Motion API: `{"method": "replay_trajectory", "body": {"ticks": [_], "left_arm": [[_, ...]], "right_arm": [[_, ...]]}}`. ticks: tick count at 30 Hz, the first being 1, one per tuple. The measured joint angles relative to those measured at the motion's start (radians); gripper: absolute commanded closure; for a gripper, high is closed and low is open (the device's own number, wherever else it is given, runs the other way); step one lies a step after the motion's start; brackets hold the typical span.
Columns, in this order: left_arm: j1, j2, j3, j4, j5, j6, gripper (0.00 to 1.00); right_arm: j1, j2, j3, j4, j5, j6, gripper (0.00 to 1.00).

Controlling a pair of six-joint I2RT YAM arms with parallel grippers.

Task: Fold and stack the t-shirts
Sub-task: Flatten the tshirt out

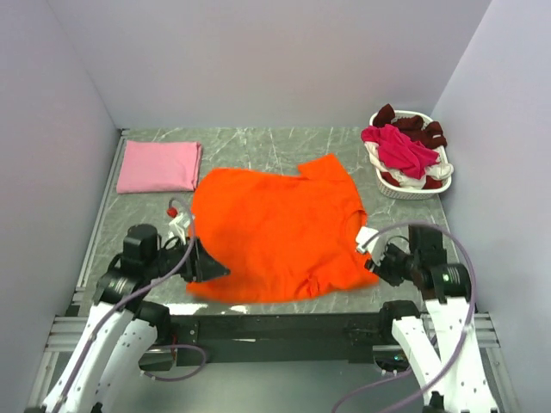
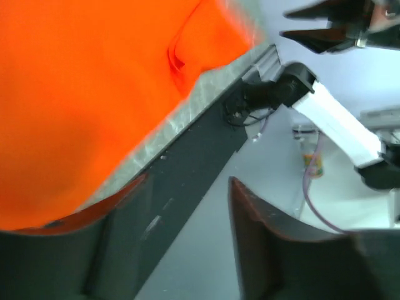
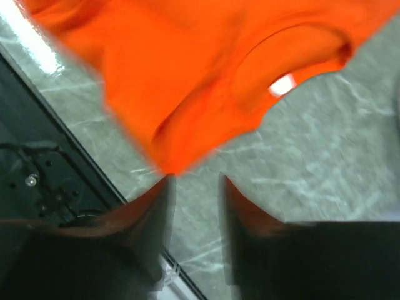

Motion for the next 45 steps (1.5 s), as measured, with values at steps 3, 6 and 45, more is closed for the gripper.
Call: {"method": "replay_trajectory", "body": {"ticks": [3,6,45], "left_arm": [[-0.023,-0.090,0.047,-0.072,-0.010,-0.014,0.27],[-0.026,-0.082,0.153,-0.105,-0.067,-0.004,0.28],[0.155,0.990,0.525,0.245,-0.678,0.269,0.45]], "right_arm": [[0.000,-0.066,0.010,-0.011,0.040,-0.009,0.32],[0.000,-0.018,0.029,0.018,0.031,0.010,0.32],[0.031,1.886,1.455,0.445,0.125,0.855,0.55]]}}
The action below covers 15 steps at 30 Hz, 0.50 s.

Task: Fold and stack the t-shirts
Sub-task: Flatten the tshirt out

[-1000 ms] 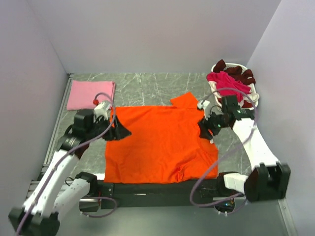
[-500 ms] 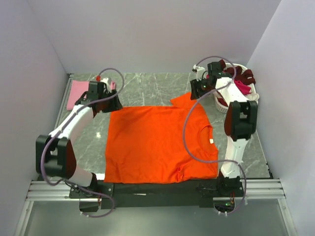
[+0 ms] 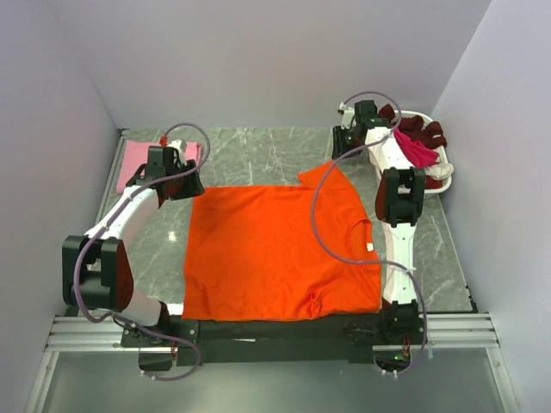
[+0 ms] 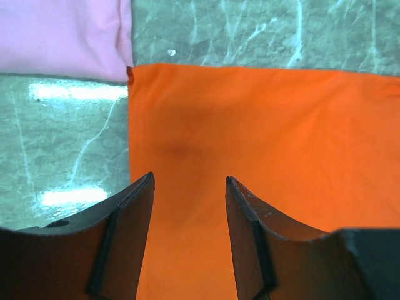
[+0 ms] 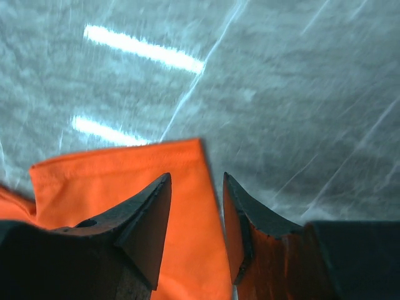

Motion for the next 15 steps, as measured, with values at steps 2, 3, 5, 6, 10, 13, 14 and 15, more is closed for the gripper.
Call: {"method": "replay_trajectory", "body": {"ticks": [2,3,5,6,10,13,14,15], "left_arm": [[0.000,0.000,-0.002,-0.002,-0.006,0.011,0.46],[0.000,0.000,-0.002,-0.002,-0.010,0.016,0.46],[0.000,0.000,-0.003,-0.001,-0.015,0.025,0.46],[0.000,0.000,-0.005,0.002,-0.015,0.031,0.46],[0.000,-0.005,-0.015,0.003,-0.015,0.039,0.45],[0.000,-0.013,-0.017,0.003,-0.015,0.041,0.46],[0.000,-0.018,-0.017,0.003,-0.015,0.042,0.45],[0.000,-0.023,-0.017,0.004,-0.014,0.042,0.46]], "right_arm": [[0.001,0.023,0.043,-0.006,0.002,0.011,0.55],[0.002,0.032,0.061,-0.009,0.001,0.014,0.55],[0.004,0.053,0.093,-0.009,0.000,0.018,0.55],[0.005,0.061,0.102,-0.009,-0.001,0.019,0.55],[0.013,0.075,0.103,-0.023,-0.001,0.021,0.55],[0.016,0.085,0.103,-0.029,-0.001,0.021,0.55],[0.017,0.090,0.103,-0.032,-0.001,0.021,0.56],[0.017,0.094,0.103,-0.034,-0.001,0.020,0.56]]}}
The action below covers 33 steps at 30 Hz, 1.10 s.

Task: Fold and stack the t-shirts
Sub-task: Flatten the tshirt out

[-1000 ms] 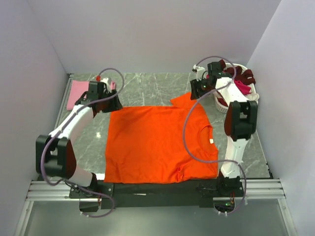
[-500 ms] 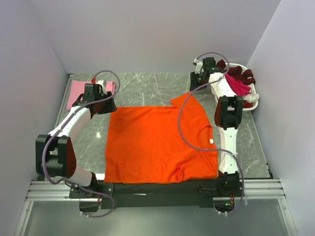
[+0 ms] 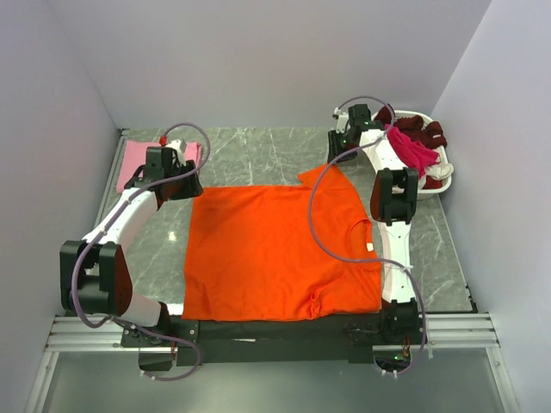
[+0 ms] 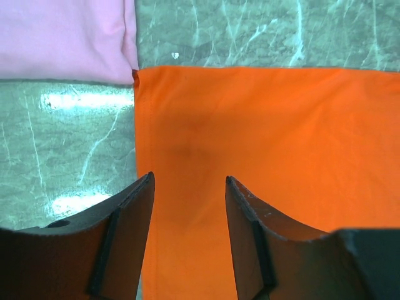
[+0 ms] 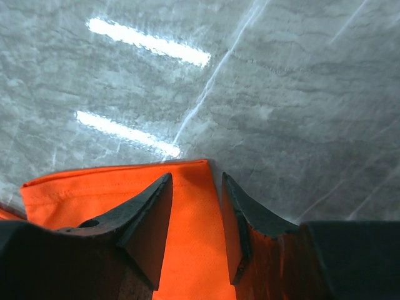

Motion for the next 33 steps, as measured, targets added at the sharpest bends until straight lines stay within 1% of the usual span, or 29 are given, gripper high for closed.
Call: {"method": "replay_trajectory", "body": {"ticks": [2,7,8,15,16,17,18,24,25,28,29,33], "left_arm": [[0.000,-0.008,0.000,0.000,0.000,0.001,0.45],[0.000,-0.010,0.000,0.000,0.000,0.004,0.46],[0.000,-0.010,0.000,0.000,0.000,0.004,0.46],[0.000,-0.010,0.000,0.000,-0.001,0.005,0.45],[0.000,-0.010,0.000,0.000,-0.002,0.004,0.45],[0.000,-0.010,0.000,0.000,-0.002,0.004,0.45],[0.000,-0.008,0.000,0.001,-0.002,0.004,0.45],[0.037,0.036,0.000,0.025,0.037,-0.010,0.46],[0.052,0.051,0.000,0.033,0.051,-0.018,0.49],[0.084,0.102,0.003,0.048,0.078,-0.042,0.53],[0.089,0.124,0.009,0.048,0.080,-0.049,0.56],[0.090,0.229,0.050,0.041,0.082,-0.066,0.56]], "right_arm": [[0.000,0.011,0.000,-0.005,0.000,0.000,0.58],[0.000,0.029,0.021,-0.016,-0.005,-0.010,0.60],[0.000,0.031,0.023,-0.017,-0.006,-0.012,0.65],[0.000,0.037,0.034,-0.036,-0.014,-0.031,0.87],[0.000,0.037,0.034,-0.038,-0.015,-0.035,0.91],[0.000,0.037,0.034,-0.040,-0.019,-0.038,0.97],[0.001,0.037,0.034,-0.042,-0.020,-0.040,0.99],[0.003,0.033,0.023,-0.032,-0.018,-0.046,1.00],[0.003,0.024,0.005,-0.019,-0.017,-0.047,1.00],[0.004,-0.019,-0.066,0.011,-0.003,-0.054,1.00],[0.004,-0.037,-0.093,0.014,0.006,-0.058,1.00],[0.003,-0.108,-0.174,0.035,0.037,-0.065,1.00]]}}
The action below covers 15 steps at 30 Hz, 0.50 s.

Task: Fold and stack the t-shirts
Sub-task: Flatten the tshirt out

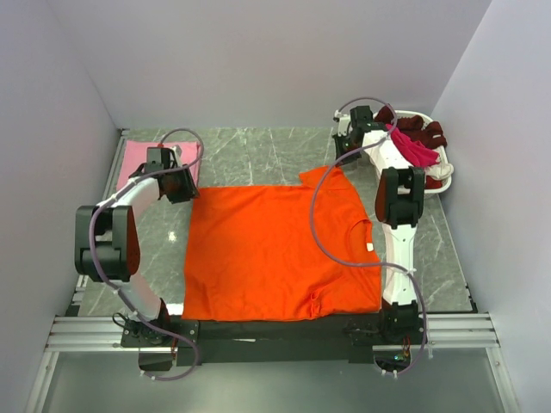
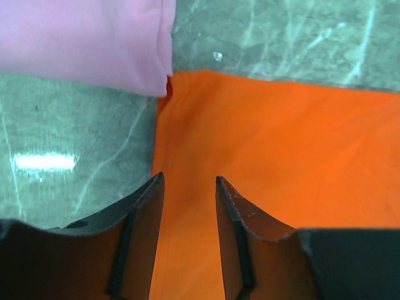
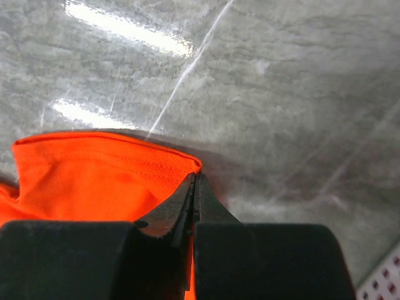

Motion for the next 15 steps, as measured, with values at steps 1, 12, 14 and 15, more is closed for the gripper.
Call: {"method": "replay_trajectory", "body": {"ticks": [1,12,14,15], "left_arm": [[0.000,0.018,0.011,-0.002,-0.002,-0.002,0.58],[-0.006,0.159,0.136,-0.014,-0.037,0.002,0.61],[-0.017,0.187,0.164,-0.023,-0.053,0.003,0.63],[-0.024,0.199,0.174,-0.024,-0.062,0.003,0.64]], "right_arm": [[0.000,-0.018,-0.016,0.006,0.008,-0.001,1.00],[-0.006,-0.161,-0.210,0.078,0.062,-0.022,1.00],[-0.006,-0.162,-0.225,0.092,0.072,-0.026,1.00],[-0.007,-0.163,-0.233,0.097,0.077,-0.027,1.00]]}}
